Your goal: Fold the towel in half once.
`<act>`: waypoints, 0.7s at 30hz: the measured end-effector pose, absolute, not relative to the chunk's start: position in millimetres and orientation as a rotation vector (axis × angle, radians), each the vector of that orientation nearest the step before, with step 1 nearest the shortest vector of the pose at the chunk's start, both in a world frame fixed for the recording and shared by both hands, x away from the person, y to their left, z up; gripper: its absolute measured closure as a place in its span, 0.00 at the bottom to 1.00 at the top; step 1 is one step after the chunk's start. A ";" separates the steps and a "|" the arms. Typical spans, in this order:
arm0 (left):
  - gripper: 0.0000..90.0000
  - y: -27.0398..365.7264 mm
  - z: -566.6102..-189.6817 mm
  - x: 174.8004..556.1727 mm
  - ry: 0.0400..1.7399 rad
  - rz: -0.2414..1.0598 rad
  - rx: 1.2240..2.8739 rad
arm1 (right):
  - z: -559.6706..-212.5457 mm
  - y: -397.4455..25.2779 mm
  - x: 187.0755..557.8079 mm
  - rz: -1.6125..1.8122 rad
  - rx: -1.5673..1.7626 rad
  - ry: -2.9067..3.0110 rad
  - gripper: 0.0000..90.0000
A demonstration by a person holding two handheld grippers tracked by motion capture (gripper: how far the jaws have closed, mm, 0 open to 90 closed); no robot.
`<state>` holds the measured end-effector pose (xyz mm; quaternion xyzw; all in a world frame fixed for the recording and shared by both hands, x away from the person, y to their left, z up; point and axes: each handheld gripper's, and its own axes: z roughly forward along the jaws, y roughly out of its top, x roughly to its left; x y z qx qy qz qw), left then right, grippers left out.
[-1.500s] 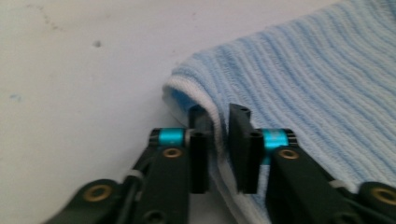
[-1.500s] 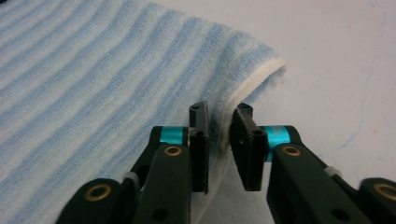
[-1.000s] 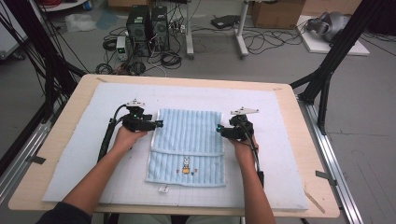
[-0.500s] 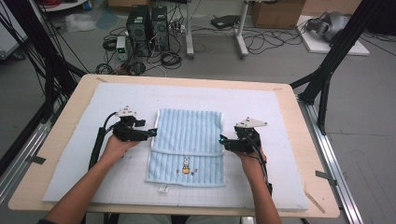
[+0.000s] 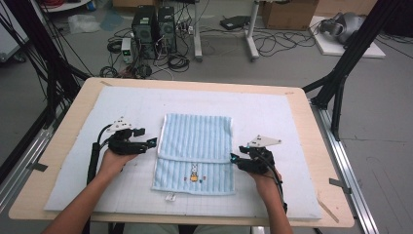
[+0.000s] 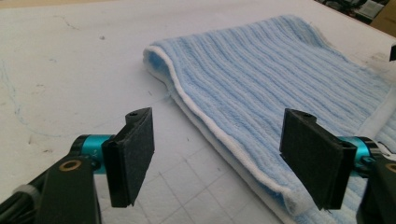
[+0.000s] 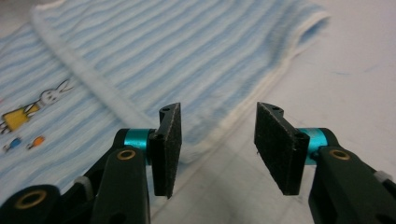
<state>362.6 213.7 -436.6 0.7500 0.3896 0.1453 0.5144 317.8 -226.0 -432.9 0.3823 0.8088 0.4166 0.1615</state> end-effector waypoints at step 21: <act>0.58 207.2 -438.3 351.3 0.825 0.306 1.878 | -426.2 -212.4 311.2 1.191 0.964 2.356 0.96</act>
